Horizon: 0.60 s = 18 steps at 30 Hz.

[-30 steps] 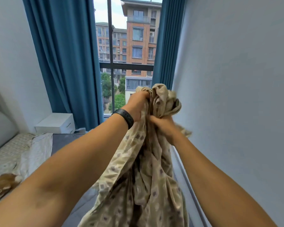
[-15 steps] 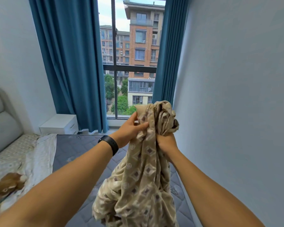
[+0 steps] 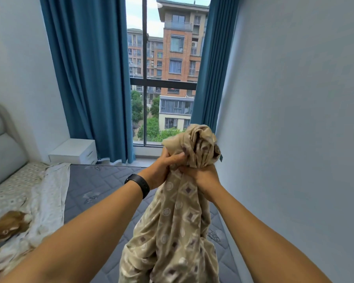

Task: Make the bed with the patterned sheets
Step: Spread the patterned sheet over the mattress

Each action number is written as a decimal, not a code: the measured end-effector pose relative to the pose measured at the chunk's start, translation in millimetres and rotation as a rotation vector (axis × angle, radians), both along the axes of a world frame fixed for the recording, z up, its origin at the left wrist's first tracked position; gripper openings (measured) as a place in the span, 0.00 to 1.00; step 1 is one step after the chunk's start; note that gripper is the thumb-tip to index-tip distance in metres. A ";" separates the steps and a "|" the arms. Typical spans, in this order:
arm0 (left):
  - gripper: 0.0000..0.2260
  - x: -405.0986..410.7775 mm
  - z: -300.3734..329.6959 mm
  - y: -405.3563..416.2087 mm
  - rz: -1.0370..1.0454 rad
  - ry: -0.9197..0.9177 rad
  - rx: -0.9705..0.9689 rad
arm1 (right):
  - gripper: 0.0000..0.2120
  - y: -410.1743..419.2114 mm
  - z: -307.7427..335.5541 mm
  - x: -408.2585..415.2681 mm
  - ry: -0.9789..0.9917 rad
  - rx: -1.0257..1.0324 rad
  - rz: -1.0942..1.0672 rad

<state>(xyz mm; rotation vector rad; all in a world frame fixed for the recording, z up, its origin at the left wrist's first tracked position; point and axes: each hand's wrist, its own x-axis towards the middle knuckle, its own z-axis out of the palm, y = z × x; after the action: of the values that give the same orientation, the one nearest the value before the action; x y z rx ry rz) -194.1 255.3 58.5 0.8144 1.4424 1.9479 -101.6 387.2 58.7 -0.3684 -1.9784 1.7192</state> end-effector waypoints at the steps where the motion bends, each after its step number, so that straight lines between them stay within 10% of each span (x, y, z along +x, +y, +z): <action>1: 0.47 -2.5 -7.0 -0.3 0.055 0.045 -0.043 | 0.30 4.2 2.4 -0.6 0.010 -0.046 -0.022; 4: 0.59 6.4 -36.6 -4.3 0.035 0.232 -0.313 | 0.38 18.6 16.0 -6.1 0.107 -0.211 -0.004; 11: 0.33 7.8 -52.2 1.3 -0.189 0.291 -0.399 | 0.27 42.3 76.4 -18.8 0.308 -0.338 0.035; 18: 0.07 -27.0 -35.9 -4.3 0.458 0.380 -0.661 | 0.17 91.7 33.7 6.6 -0.234 0.707 -0.400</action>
<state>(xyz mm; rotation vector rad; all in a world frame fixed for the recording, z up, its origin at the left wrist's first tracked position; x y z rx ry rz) -221.2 251.0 22.7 0.5851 2.4913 1.4622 -95.0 478.9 92.3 -0.6630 -2.3215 0.6942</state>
